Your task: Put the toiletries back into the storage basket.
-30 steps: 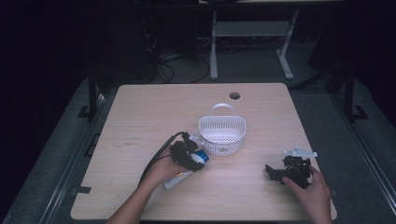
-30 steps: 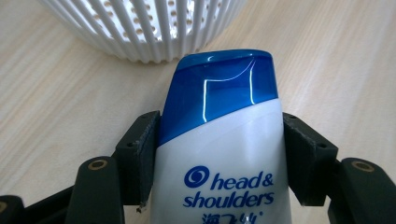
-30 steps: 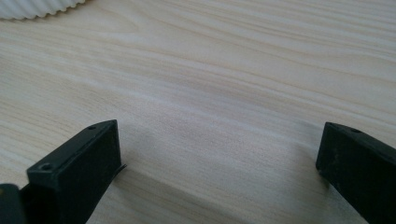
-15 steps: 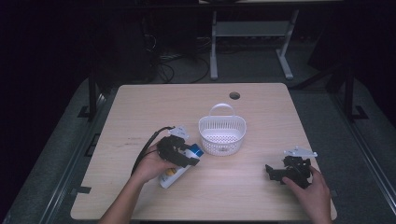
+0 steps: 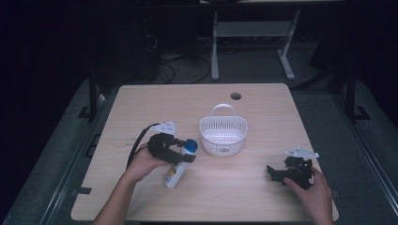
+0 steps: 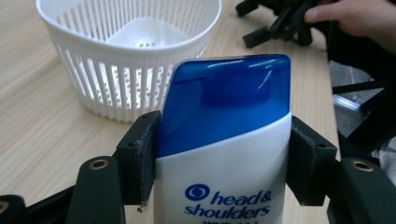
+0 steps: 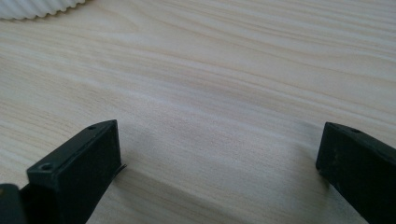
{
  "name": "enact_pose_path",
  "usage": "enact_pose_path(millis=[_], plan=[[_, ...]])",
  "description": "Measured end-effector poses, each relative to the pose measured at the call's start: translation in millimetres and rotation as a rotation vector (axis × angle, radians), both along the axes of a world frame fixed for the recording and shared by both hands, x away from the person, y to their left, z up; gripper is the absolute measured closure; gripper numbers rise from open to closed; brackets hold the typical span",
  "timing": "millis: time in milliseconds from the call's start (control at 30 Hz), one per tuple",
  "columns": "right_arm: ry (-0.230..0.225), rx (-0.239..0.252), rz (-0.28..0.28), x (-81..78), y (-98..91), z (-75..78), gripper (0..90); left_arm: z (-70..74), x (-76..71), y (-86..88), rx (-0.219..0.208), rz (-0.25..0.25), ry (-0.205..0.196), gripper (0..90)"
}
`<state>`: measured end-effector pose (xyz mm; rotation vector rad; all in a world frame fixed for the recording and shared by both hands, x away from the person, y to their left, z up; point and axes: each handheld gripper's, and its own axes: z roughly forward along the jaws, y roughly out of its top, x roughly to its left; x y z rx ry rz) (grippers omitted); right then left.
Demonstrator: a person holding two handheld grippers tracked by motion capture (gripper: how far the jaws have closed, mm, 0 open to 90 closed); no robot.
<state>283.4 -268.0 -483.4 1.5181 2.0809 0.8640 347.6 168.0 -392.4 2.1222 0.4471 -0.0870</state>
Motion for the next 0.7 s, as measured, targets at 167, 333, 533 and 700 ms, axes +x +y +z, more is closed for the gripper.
enact_pose_path(millis=[167,333,533,700], plan=[[0.0,0.0,0.0,0.0,0.0,0.0,0.0,4.1,-1.6,3.8,-0.057,-0.012,-0.03,36.5],[0.0,0.0,0.0,0.0,0.0,0.0,0.0,7.4,-2.6,3.1,-0.086,-0.007,-0.062,36.5],[0.0,0.001,0.0,0.0,0.0,0.0,0.0,13.7,-4.0,2.6,-0.112,0.012,-0.087,36.5],[0.0,0.001,0.001,0.0,0.0,0.0,0.0,21.4,-5.0,3.3,-0.124,0.033,-0.114,36.5]])
